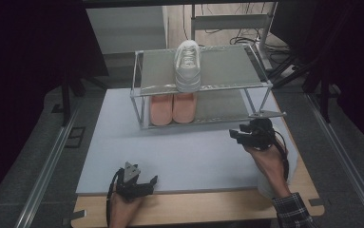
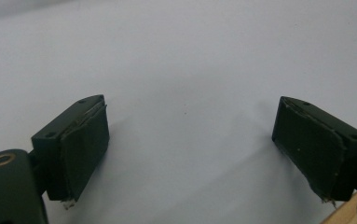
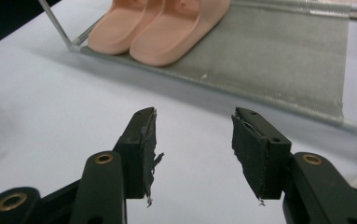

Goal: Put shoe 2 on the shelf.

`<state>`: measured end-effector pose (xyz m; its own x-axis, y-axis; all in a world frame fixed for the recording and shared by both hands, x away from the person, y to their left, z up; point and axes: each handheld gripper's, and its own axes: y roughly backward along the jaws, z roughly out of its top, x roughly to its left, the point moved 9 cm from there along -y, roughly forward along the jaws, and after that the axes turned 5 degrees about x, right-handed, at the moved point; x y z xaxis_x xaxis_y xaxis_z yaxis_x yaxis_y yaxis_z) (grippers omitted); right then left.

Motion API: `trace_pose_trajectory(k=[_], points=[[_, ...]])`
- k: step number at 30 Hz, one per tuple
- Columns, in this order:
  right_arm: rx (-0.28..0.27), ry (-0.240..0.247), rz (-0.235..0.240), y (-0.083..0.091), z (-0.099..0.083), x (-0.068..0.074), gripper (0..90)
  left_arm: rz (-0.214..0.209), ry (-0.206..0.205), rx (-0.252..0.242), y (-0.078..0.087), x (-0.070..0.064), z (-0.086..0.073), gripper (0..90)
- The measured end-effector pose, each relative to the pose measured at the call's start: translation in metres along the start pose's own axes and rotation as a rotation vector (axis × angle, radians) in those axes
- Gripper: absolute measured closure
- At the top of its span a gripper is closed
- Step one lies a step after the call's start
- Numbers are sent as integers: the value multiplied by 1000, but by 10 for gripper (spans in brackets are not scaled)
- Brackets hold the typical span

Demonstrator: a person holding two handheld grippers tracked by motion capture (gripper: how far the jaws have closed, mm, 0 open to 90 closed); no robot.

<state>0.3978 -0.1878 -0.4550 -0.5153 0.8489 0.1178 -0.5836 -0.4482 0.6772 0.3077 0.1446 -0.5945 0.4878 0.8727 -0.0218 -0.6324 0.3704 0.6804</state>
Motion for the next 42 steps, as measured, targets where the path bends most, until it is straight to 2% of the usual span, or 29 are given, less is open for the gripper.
trace_pose_trajectory(k=[6, 10, 14, 21, 26, 36, 42], points=[[24, -11, 1, 7, -12, -2, 502, 1, 3, -2, 0, 0, 0, 109], [33, -14, -17, 14, -18, -9, 529, 2, 2, -2, 0, 0, 0, 109], [48, -29, -60, 22, -26, -24, 580, 2, 0, -2, 0, 0, 0, 109], [72, -58, -150, 37, -43, -55, 776, 2, -2, 1, 0, 0, 0, 109], [69, -103, -203, 47, -55, -78, 887, 1, 1, 0, 0, 0, 0, 109], [41, -174, -294, 71, -74, -117, 894, 1, 1, 0, 0, 0, 0, 109], [82, -205, -310, 70, -98, -130, 894, 2, 1, 0, 0, 0, 0, 109]])
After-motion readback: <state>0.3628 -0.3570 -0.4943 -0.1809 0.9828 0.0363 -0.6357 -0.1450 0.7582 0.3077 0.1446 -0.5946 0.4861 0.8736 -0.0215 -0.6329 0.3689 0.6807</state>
